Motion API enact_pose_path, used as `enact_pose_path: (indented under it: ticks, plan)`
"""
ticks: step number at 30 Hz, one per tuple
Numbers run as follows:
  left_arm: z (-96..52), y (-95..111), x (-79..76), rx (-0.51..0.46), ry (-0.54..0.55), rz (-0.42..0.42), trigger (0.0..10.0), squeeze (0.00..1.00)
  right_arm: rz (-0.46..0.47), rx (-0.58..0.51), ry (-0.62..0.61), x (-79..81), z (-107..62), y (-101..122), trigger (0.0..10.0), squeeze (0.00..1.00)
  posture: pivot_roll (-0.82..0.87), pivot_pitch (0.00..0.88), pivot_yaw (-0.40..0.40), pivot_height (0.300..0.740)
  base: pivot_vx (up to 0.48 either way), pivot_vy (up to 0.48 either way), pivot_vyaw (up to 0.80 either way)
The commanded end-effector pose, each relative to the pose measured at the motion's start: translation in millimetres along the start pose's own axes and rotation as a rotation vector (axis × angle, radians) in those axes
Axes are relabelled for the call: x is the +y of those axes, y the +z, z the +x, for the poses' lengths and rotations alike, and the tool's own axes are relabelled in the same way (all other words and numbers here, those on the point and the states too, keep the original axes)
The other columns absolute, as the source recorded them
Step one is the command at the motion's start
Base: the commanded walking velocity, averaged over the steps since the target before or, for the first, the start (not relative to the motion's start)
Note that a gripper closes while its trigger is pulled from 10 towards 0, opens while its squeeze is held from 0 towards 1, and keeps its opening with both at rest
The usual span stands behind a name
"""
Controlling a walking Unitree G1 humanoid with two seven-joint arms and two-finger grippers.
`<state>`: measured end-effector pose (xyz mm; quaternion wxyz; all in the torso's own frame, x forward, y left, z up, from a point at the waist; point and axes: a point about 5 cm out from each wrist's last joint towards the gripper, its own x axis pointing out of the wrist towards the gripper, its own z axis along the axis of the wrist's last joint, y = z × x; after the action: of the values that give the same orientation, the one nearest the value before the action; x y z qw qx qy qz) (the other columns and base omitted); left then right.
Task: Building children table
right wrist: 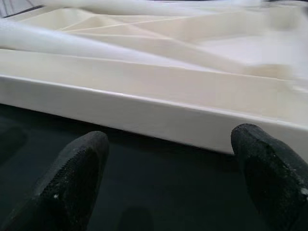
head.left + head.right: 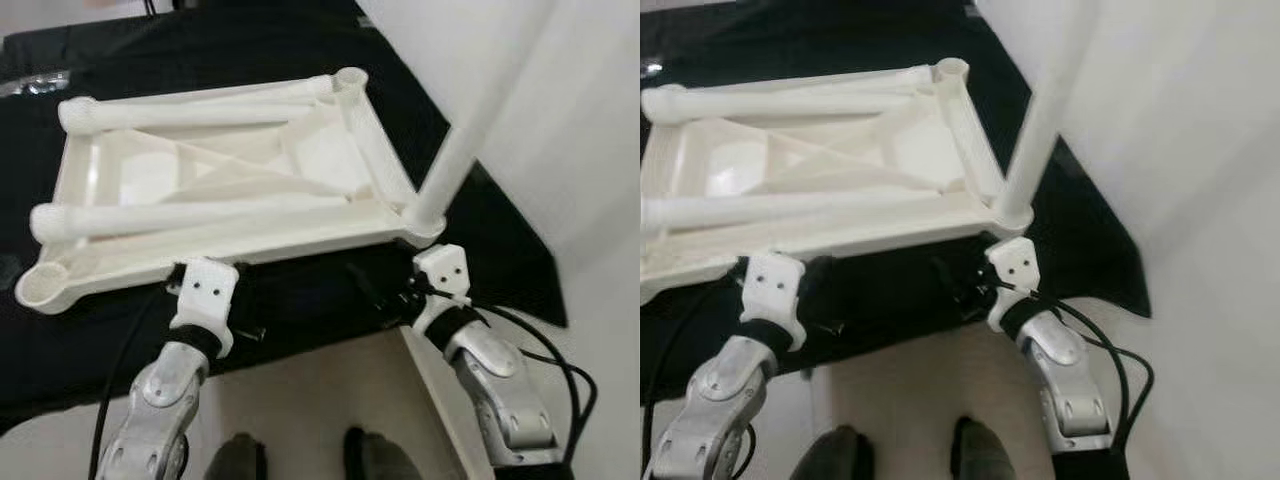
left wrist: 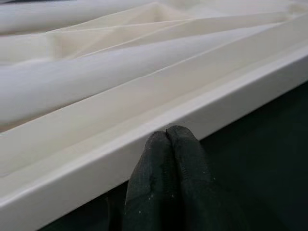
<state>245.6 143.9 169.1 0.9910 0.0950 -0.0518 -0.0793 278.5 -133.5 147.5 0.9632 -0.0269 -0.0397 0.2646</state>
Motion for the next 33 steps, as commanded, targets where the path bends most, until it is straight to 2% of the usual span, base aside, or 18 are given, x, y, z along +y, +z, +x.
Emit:
enact_pose_path:
  ticks: [1,4,9,11,22,24,27,28,31,32,33]
  plan:
    - [-3.1,-8,-1.0,0.03,-0.001,0.012,10.0,0.0,0.024,0.006,0.015,4.6,-0.2,-2,10.0,0.0,0.03,0.244,-0.078,0.74,0.0,0.48,0.0]
    - [-4.3,-10,-6.4,0.02,-0.06,-0.005,10.0,0.0,0.025,0.009,0.01,3.7,1.1,-3,10.0,0.0,0.03,0.238,-0.077,0.74,0.0,0.16,0.0]
    - [-5.2,-16,-12.9,0.03,-0.076,-0.032,10.0,0.0,0.024,0.013,0.001,2.5,2.0,-5,10.0,0.0,0.02,0.23,-0.086,0.74,0.0,0.0,0.0]
    - [-4.7,-20,-21.7,0.03,-0.105,-0.052,10.0,0.0,0.025,0.014,-0.011,0.4,2.7,-7,10.0,0.0,0.01,0.229,-0.086,0.74,0.0,0.0,0.0]
    - [0.4,-14,-20.2,-0.003,-0.112,-0.035,10.0,0.0,0.034,0.003,-0.055,-6.0,4.6,-5,10.0,0.0,0.0,0.236,-0.081,0.74,0.0,0.0,0.0]
    - [2.0,-12,-20.0,-0.004,-0.12,-0.068,10.0,0.0,0.033,-0.005,-0.061,-8.0,5.7,-3,10.0,0.0,0.0,0.236,-0.081,0.74,0.0,0.0,0.0]
    - [7.2,11,-18.8,-0.074,-0.159,-0.159,10.0,0.0,0.016,-0.054,-0.097,-16.1,15.4,8,10.0,0.0,0.0,0.235,-0.074,0.74,0.0,0.0,0.0]
    - [8.8,18,-17.5,-0.1,-0.167,-0.156,10.0,0.0,0.01,-0.071,-0.104,-18.1,19.0,13,10.0,0.0,0.01,0.235,-0.073,0.74,0.0,0.0,0.0]
    - [9.7,22,-16.6,-0.114,-0.169,-0.147,10.0,0.0,0.006,-0.079,-0.108,-19.0,21.0,16,10.0,0.0,0.01,0.235,-0.073,0.74,0.0,0.0,0.0]
    - [15.9,40,-6.8,-0.181,-0.145,-0.14,10.0,0.0,-0.016,-0.125,-0.095,-19.3,29.7,30,10.0,0.0,0.01,0.235,-0.071,0.74,0.0,0.0,0.0]
    - [18.7,49,-1.1,-0.213,-0.125,-0.162,10.0,0.0,-0.027,-0.146,-0.086,-19.0,33.3,37,10.0,0.0,0.01,0.235,-0.071,0.74,0.0,0.0,0.0]
